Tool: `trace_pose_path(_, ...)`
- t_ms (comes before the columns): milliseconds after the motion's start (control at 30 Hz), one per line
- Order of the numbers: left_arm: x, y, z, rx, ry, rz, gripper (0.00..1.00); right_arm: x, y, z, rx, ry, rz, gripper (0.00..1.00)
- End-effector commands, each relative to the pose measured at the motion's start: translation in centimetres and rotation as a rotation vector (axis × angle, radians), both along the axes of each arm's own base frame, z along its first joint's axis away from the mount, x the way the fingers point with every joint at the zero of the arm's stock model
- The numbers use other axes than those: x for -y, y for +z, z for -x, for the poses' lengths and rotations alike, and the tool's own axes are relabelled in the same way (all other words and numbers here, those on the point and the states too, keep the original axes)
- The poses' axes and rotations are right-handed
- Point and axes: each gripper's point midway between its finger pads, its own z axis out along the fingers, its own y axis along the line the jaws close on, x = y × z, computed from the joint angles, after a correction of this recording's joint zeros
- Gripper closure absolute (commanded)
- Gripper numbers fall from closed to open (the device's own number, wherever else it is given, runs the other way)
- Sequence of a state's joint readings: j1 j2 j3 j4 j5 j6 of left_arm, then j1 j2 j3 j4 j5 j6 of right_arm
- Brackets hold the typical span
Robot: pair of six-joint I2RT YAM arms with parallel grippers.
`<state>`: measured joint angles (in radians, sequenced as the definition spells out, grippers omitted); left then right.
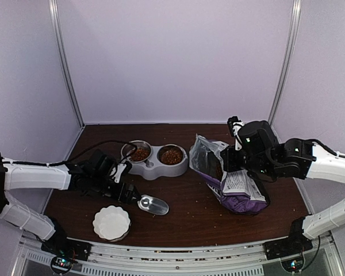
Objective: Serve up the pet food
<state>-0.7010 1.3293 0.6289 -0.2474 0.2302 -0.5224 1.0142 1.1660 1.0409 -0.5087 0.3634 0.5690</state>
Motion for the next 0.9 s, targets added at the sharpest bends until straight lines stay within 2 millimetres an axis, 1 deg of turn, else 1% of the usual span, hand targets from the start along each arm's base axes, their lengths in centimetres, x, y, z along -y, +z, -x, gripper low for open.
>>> trace_pose_path(0,-1.0,1.6,-1.3,0.072,0.044,-0.041,0.02,0.7,1.2,-0.4,0.030,-0.021,0.008,1.00)
trace_pose_path(167,-2.8,2.3,-1.7,0.118,0.098,-0.107,0.02,1.3,1.4,-0.4,0.039,-0.033,0.021,1.00)
trace_pose_path(333,-4.9,4.1,-2.2,0.202,0.158,-0.161,0.02,1.9,1.6,-0.4,0.047,-0.046,0.031,1.00)
trace_pose_path(467,-6.4,6.7,-2.7,0.294,0.206,-0.178,0.02,2.2,2.0,-0.3,0.055,-0.039,0.032,1.00)
trace_pose_path(533,-6.9,8.5,-3.1,0.361,0.215,-0.176,0.02,1.7,2.3,-0.1,0.049,0.002,0.017,1.00)
trace_pose_path(567,-6.8,9.7,-3.2,0.399,0.208,-0.164,0.02,1.3,2.5,-0.1,0.045,0.027,0.006,1.00)
trace_pose_path(600,-6.6,11.0,-3.4,0.441,0.189,-0.146,0.02,0.1,2.6,0.4,0.020,0.105,-0.027,1.00)
trace_pose_path(667,-5.6,14.0,-3.5,0.536,0.134,-0.085,0.02,-1.6,3.4,1.4,0.004,0.227,-0.069,1.00)
trace_pose_path(767,-3.1,18.9,-3.0,0.687,-0.015,0.042,0.02,-4.0,5.0,3.5,-0.014,0.417,-0.115,1.00)
trace_pose_path(867,-0.5,22.2,-1.6,0.761,-0.174,0.163,0.03,-5.5,6.4,6.4,-0.052,0.608,-0.148,1.00)
